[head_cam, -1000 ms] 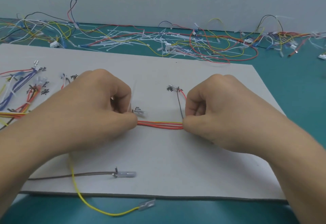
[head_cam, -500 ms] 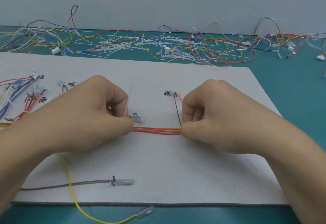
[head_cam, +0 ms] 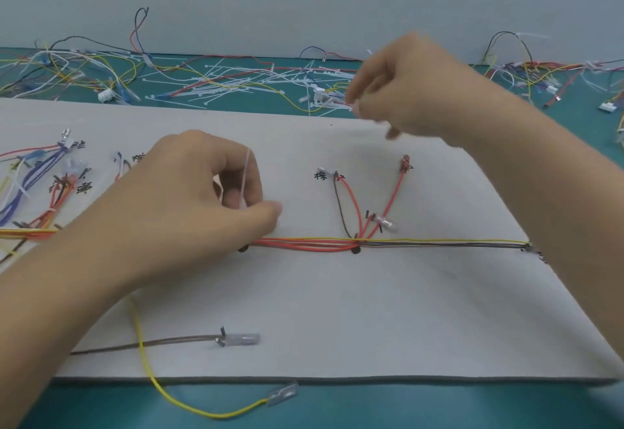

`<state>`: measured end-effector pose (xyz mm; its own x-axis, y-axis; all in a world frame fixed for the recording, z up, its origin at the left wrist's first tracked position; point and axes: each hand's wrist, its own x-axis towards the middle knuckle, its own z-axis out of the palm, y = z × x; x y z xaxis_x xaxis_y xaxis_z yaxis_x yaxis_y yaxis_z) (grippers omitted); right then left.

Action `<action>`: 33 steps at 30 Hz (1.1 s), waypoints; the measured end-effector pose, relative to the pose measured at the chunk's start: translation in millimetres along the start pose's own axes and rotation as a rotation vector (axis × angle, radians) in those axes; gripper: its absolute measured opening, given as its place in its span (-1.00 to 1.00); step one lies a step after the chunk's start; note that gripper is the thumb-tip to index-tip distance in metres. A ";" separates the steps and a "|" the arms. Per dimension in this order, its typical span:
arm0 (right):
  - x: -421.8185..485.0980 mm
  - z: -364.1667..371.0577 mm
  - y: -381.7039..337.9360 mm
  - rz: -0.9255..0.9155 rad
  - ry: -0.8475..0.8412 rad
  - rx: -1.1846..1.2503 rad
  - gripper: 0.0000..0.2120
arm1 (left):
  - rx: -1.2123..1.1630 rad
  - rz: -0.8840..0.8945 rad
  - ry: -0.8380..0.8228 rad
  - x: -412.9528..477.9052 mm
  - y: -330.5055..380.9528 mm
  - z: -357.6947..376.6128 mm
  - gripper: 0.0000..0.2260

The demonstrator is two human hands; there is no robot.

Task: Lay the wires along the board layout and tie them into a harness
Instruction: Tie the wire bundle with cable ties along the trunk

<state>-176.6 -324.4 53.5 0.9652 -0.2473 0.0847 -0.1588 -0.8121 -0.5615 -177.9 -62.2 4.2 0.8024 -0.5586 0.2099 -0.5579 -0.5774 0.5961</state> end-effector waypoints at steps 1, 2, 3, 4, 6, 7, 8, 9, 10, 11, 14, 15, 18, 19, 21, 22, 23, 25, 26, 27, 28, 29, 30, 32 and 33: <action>18.7 5.5 1.8 -0.006 0.023 -0.002 -0.83 | 0.004 0.036 0.029 0.3 0.7 1.8 -0.83; 35.1 12.8 4.4 -0.015 0.020 -0.027 -0.79 | 0.000 0.085 0.030 -0.3 1.2 3.2 -0.84; 48.6 20.6 6.4 -0.023 0.002 -0.060 -0.76 | -0.011 0.144 0.004 -1.1 2.7 4.6 -0.86; 58.9 28.6 7.9 -0.033 -0.028 -0.089 -0.75 | -0.027 0.193 -0.046 -2.5 4.9 5.7 -0.86; 73.1 42.6 10.5 -0.073 -0.066 -0.156 -0.73 | -0.056 0.237 -0.152 -5.7 8.7 8.0 -0.86; 78.6 47.5 11.2 -0.095 -0.066 -0.188 -0.73 | -0.064 0.242 -0.184 -5.8 9.5 9.4 -0.88; 83.3 50.6 12.1 -0.104 -0.067 -0.209 -0.74 | -0.068 0.243 -0.202 -5.4 9.7 11.0 -0.92; 87.6 51.8 12.5 -0.105 -0.076 -0.223 -0.75 | -0.077 0.241 -0.208 -4.7 9.2 12.4 -0.94; 91.8 52.3 13.1 -0.103 -0.093 -0.238 -0.77 | -0.086 0.231 -0.207 -4.2 8.5 13.1 -0.92; 95.2 52.1 13.6 -0.101 -0.111 -0.258 -0.79 | -0.091 0.221 -0.207 -4.0 7.8 13.6 -0.90; 102.6 51.1 14.1 -0.109 -0.144 -0.309 -0.84 | -0.085 0.207 -0.215 -2.5 9.0 13.9 -0.93; 103.4 52.2 12.7 -0.126 -0.149 -0.334 -0.86 | -0.095 0.197 -0.220 -2.7 9.3 14.0 -0.93; 106.6 57.1 11.3 -0.184 -0.173 -0.462 -0.90 | -0.104 0.187 -0.238 -3.0 9.2 14.2 -0.94; 107.1 58.0 12.1 -0.184 -0.194 -0.499 -0.87 | -0.101 0.189 -0.239 -2.7 9.1 14.3 -0.94; 106.3 58.2 14.9 -0.162 -0.223 -0.536 -0.81 | -0.098 0.195 -0.236 -1.7 8.5 14.3 -0.92; 104.6 58.2 16.3 -0.154 -0.220 -0.544 -0.79 | -0.099 0.197 -0.237 -1.7 8.1 14.5 -0.92; 102.5 57.8 17.1 -0.146 -0.214 -0.548 -0.76 | -0.101 0.198 -0.238 -1.4 7.7 14.7 -0.91; 98.9 54.9 18.1 -0.139 -0.178 -0.538 -0.72 | -0.104 0.198 -0.246 -1.1 7.2 15.2 -0.91; 96.1 52.1 17.5 -0.149 -0.146 -0.521 -0.72 | -0.105 0.198 -0.246 -1.2 7.3 15.3 -0.91; 92.1 47.4 15.7 -0.163 -0.110 -0.499 -0.73 | -0.105 0.199 -0.241 -1.1 7.2 15.5 -0.91; 86.8 41.5 12.9 -0.175 -0.073 -0.470 -0.74 | -0.105 0.199 -0.233 -1.2 7.0 15.6 -0.91; 79.2 35.3 8.9 -0.183 -0.033 -0.431 -0.78 | -0.107 0.200 -0.222 -1.4 7.2 15.7 -0.92; 69.3 29.4 4.6 -0.188 0.011 -0.372 -0.82 | -0.113 0.201 -0.209 -1.8 7.4 15.8 -0.92; 44.0 20.5 -5.5 -0.219 0.071 -0.199 -0.87 | -0.135 0.204 -0.168 -2.6 8.0 15.6 -0.93; 28.1 18.1 -10.7 -0.223 0.077 -0.090 -0.87 | -0.147 0.203 -0.138 -2.7 8.6 15.6 -0.94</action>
<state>-144.1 -313.1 46.9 0.9604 -0.0932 0.2627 0.0354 -0.8940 -0.4466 -188.2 -74.9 -3.3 0.6354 -0.7356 0.2349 -0.6593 -0.3585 0.6609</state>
